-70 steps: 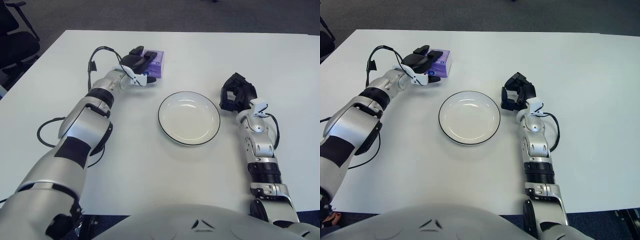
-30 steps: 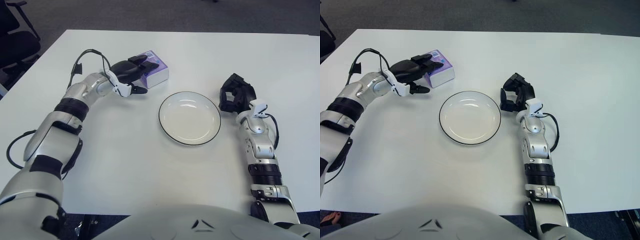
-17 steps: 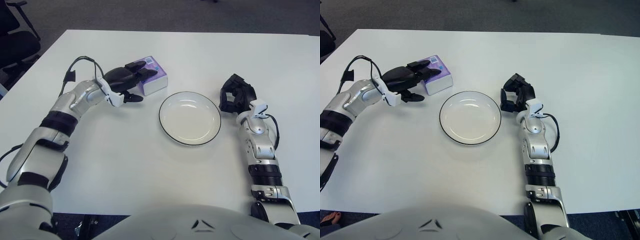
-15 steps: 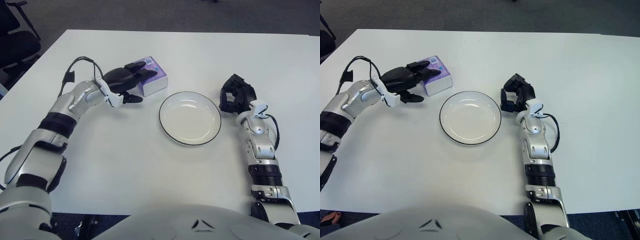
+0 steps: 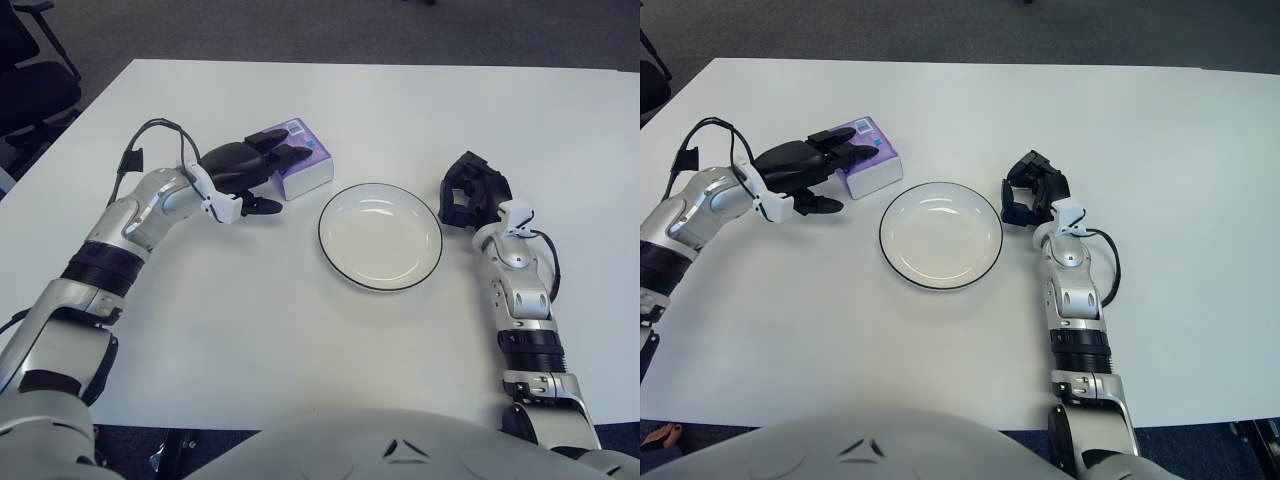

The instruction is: Put the tissue paper into the plate.

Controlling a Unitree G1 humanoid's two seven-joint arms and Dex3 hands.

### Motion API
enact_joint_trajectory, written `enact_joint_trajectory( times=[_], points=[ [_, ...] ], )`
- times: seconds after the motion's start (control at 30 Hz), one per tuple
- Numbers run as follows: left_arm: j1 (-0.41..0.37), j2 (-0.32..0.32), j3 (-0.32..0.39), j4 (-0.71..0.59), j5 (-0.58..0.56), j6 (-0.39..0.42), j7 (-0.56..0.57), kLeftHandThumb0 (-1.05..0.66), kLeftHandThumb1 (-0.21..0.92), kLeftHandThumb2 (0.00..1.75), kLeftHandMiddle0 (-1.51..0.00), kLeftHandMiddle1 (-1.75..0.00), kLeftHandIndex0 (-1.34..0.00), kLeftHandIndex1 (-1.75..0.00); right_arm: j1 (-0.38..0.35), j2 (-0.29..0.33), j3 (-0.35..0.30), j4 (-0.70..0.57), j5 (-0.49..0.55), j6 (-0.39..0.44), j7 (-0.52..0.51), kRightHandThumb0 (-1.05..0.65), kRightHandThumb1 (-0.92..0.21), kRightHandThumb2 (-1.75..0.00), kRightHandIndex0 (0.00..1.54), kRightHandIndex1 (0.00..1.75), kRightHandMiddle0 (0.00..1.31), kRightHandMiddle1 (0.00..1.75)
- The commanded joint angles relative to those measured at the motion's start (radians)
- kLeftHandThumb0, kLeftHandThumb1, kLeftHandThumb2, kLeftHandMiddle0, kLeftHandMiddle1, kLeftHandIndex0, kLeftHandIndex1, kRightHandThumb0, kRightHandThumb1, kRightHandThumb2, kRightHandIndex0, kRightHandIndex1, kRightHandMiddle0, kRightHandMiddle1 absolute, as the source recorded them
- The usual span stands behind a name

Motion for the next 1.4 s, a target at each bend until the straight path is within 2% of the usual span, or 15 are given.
enact_joint_trajectory(
  times=[0.0, 0.2, 0.43, 0.63, 0.77, 1.03, 1.23, 1.37],
  points=[
    [0.057, 0.025, 0.033, -0.052, -0.020, 0.013, -0.023, -1.02, 0.92, 0.83, -0.16, -0.16, 0.00, -0.41, 0.217, 0.066, 0.002, 0.071, 0.015, 0.006, -0.001, -0.48, -0.30, -1.34, 1.18, 1.75, 0.63, 1.75],
    [0.026, 0.000, 0.052, -0.036, 0.036, -0.009, 0.067, -1.02, 0.92, 0.80, -0.16, -0.18, 0.00, -0.53, 0.216, 0.063, 0.003, 0.074, 0.015, 0.005, 0.001, -0.48, -0.30, -1.34, 1.17, 1.75, 0.63, 1.75],
    [-0.030, -0.015, 0.049, 0.058, 0.158, -0.098, 0.301, -1.04, 0.92, 0.78, -0.14, -0.20, 0.00, -0.63, 0.216, 0.061, 0.003, 0.077, 0.015, 0.002, 0.003, -0.48, -0.30, -1.34, 1.17, 1.75, 0.63, 1.75],
    [-0.069, -0.021, 0.047, 0.117, 0.253, -0.169, 0.528, -1.05, 0.92, 0.75, -0.12, -0.21, 0.00, -0.62, 0.218, 0.063, 0.003, 0.074, 0.015, 0.004, -0.001, -0.48, -0.30, -1.34, 1.17, 1.75, 0.62, 1.75],
    [-0.096, -0.023, 0.040, 0.154, 0.283, -0.202, 0.615, -1.05, 0.92, 0.73, -0.10, -0.21, 0.00, -0.58, 0.221, 0.063, 0.002, 0.071, 0.019, 0.003, 0.002, -0.48, -0.30, -1.33, 1.17, 1.75, 0.62, 1.75],
    [-0.168, -0.023, 0.014, 0.222, 0.349, -0.248, 0.728, -1.05, 0.92, 0.73, -0.06, -0.20, 0.00, -0.47, 0.218, 0.062, 0.003, 0.075, 0.020, 0.000, 0.009, -0.48, -0.30, -1.33, 1.17, 1.75, 0.62, 1.75],
    [-0.219, -0.010, -0.010, 0.256, 0.379, -0.277, 0.742, -1.05, 0.92, 0.70, -0.02, -0.19, 0.00, -0.43, 0.221, 0.062, 0.005, 0.071, 0.017, 0.006, 0.008, -0.48, -0.30, -1.33, 1.17, 1.75, 0.62, 1.75],
    [-0.259, -0.007, -0.030, 0.288, 0.405, -0.296, 0.753, -1.05, 0.92, 0.67, 0.00, -0.14, 0.00, -0.33, 0.221, 0.062, 0.006, 0.074, 0.016, 0.006, 0.008, -0.48, -0.30, -1.34, 1.17, 1.75, 0.63, 1.75]
  ],
)
